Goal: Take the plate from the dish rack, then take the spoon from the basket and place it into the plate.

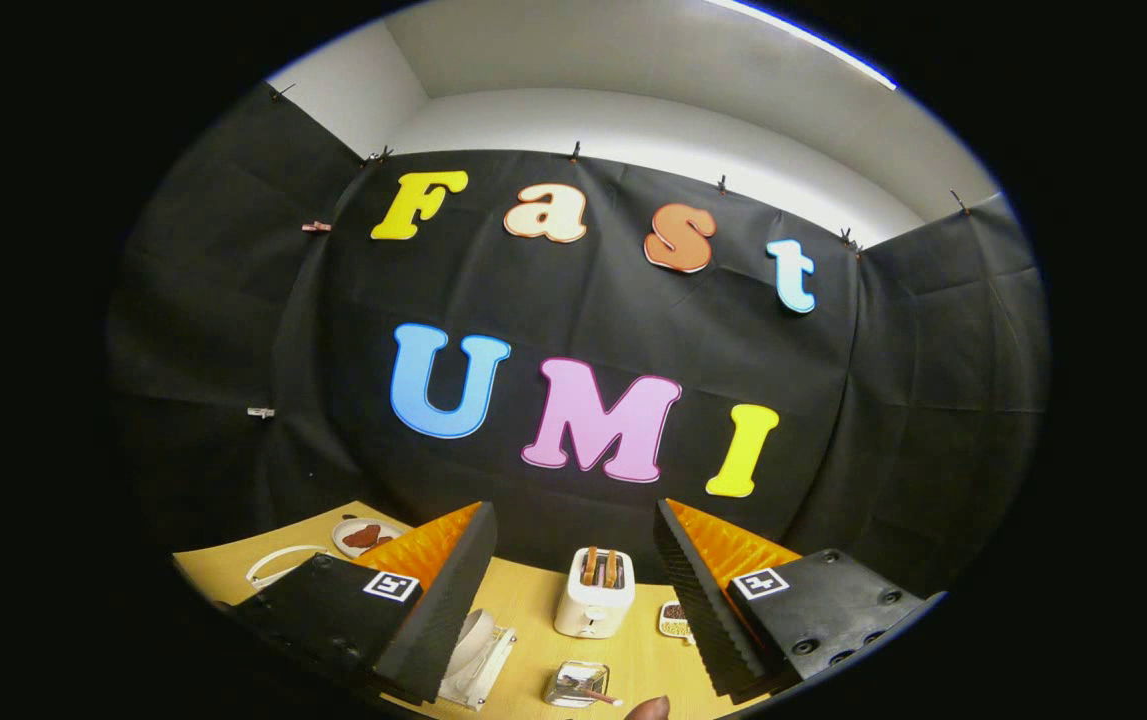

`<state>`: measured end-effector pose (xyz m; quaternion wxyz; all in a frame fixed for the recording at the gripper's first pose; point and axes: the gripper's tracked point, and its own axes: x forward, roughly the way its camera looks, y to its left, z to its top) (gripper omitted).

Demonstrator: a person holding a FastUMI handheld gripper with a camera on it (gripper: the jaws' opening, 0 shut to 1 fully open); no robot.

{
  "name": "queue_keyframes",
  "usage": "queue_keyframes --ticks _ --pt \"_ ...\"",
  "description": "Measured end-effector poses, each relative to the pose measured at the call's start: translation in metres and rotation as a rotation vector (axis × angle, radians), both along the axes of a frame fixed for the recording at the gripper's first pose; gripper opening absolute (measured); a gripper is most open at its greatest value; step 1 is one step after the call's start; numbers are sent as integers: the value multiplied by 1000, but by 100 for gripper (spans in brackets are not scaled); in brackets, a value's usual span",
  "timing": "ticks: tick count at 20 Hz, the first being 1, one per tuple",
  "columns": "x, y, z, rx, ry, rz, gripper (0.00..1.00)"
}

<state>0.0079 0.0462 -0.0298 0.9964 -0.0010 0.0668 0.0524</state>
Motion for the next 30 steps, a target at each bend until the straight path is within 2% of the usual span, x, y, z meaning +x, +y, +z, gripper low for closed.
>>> queue_keyframes --ticks 5,10,13,18,21,24,25,27,29,30 --pt "1 47 -60 55 248 144 97" --pt "8 83 -155 96 597 194 96" --pt "16 95 -196 101 707 174 96" --pt "17 118 -254 13 839 177 96" --pt "18 119 -284 -37 902 135 92" --pt "19 126 -306 -25 961 91 90" --pt "21 126 -312 -27 974 72 89" --pt "26 119 -321 -65 982 23 73" --pt "28 120 -325 -103 994 7 59" --pt "27 118 -328 -133 1008 -8 48"
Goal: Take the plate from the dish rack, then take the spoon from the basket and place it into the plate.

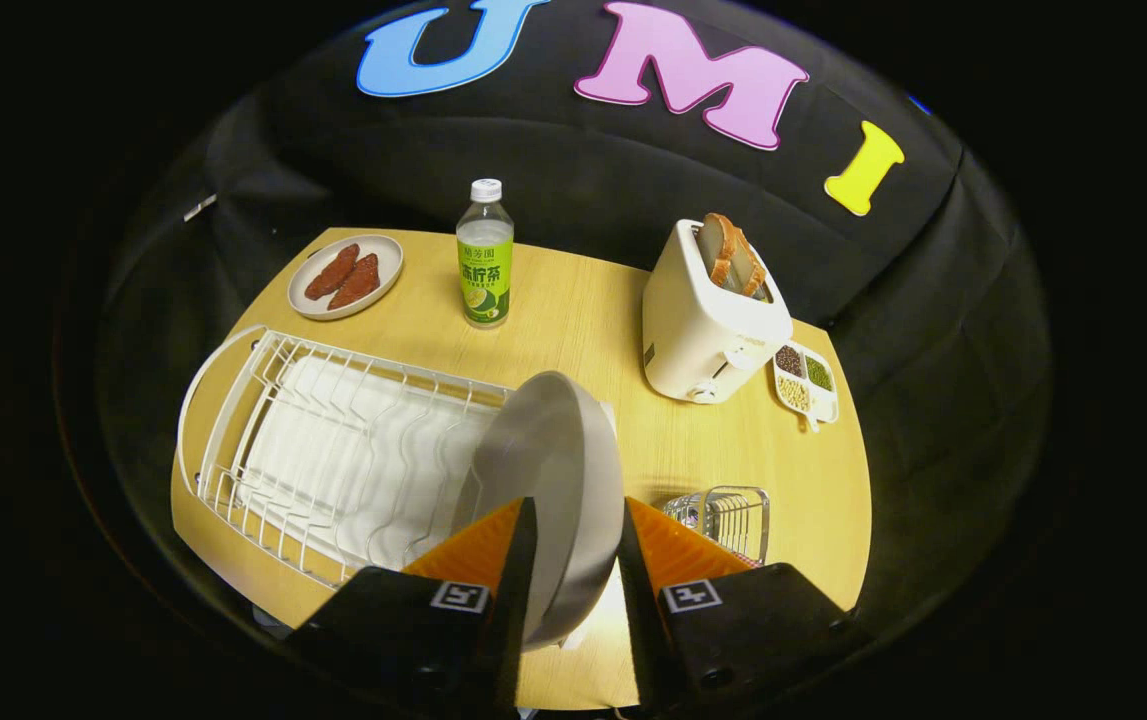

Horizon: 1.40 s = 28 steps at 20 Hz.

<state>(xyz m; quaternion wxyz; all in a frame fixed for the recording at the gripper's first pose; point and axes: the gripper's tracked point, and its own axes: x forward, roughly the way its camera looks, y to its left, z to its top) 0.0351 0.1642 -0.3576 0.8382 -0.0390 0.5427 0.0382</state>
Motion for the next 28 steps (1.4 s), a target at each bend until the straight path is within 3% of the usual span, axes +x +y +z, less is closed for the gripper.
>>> queue_keyframes --ticks 2,4,12,18,20,24,28 --pt "1 -6 0 -62 20 -34 34" --pt "4 -3 3 -86 29 -39 27" --pt "40 9 40 -238 -67 95 21" --pt "48 -13 46 -259 -104 36 20" --pt "48 -15 53 -218 -102 13 20" --pt "42 -10 69 1 -132 -31 20" --pt "29 -41 89 105 -189 -80 20"
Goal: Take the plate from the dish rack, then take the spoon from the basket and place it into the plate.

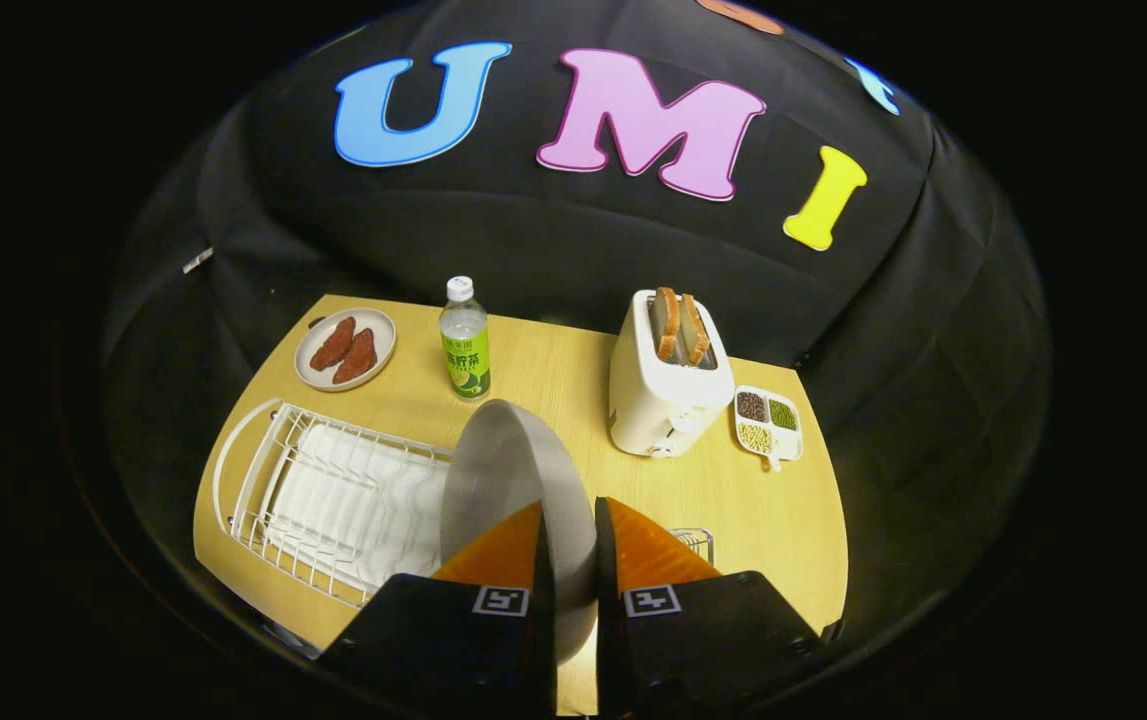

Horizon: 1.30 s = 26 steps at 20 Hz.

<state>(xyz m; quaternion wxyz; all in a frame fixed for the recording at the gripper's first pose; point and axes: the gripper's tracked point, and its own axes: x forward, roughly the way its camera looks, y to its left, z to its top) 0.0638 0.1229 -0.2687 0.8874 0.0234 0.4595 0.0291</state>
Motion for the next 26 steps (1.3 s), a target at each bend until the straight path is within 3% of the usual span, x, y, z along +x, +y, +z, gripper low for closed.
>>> queue_keyframes --ticks 3,10,13,18,26 --pt "-17 -12 18 159 -44 8 20" --pt "-75 -79 24 368 -50 -130 19" --pt "-108 -100 6 396 -7 -140 19" --pt "-159 -102 -19 560 66 -174 20" --pt "-228 -117 -100 610 225 -243 19"
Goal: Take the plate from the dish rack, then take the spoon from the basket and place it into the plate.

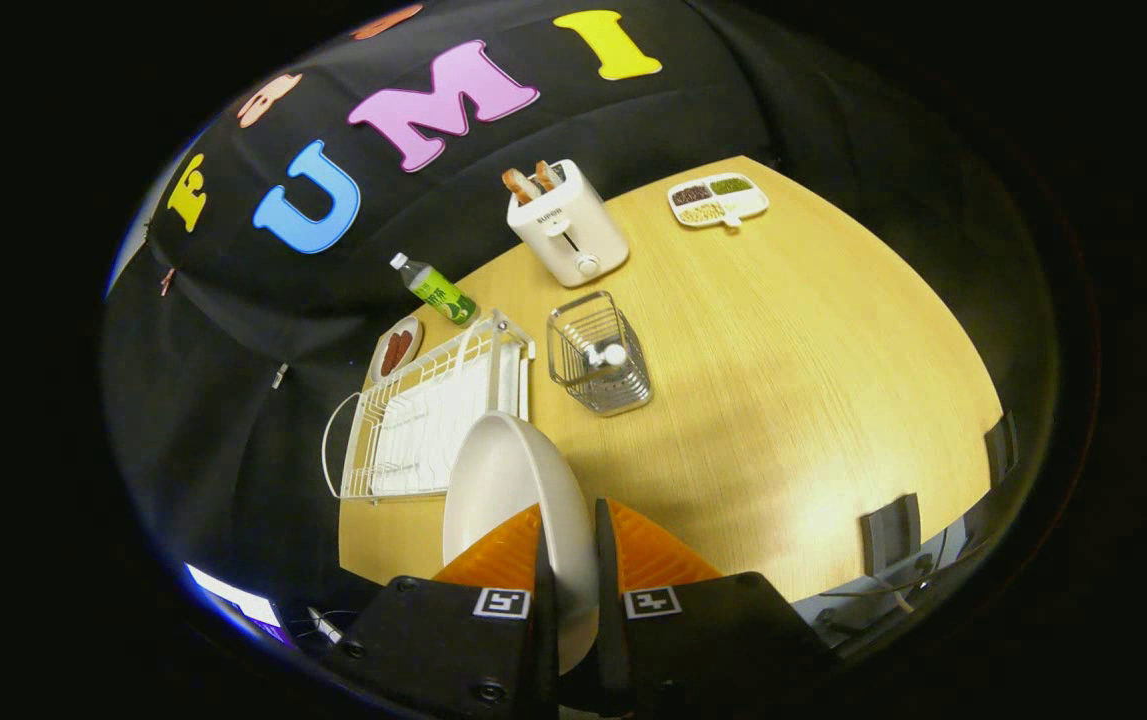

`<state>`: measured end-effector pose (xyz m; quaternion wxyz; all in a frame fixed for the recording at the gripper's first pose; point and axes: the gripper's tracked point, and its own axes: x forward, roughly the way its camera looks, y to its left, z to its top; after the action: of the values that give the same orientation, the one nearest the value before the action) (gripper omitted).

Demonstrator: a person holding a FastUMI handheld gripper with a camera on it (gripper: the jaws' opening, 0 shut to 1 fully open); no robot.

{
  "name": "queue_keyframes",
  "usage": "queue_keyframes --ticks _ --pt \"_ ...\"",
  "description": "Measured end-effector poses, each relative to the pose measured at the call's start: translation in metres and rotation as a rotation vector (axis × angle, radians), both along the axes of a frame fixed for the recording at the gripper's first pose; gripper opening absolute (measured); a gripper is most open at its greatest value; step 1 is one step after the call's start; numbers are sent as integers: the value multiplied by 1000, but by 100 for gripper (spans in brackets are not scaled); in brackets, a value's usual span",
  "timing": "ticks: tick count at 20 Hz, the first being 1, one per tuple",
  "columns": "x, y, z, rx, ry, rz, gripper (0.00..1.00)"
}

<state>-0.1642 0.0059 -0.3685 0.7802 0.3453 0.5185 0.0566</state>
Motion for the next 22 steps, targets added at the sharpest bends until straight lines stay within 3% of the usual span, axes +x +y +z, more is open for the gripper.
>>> queue_keyframes --ticks 8,12,17,20,22 --pt "-29 4 -76 59 122 -23 19" --pt "-29 10 -93 47 128 13 20" --pt "-24 8 -100 63 134 -24 23" --pt "-22 -9 -105 10 132 -59 32" --pt "-19 -15 -103 8 129 -84 51"
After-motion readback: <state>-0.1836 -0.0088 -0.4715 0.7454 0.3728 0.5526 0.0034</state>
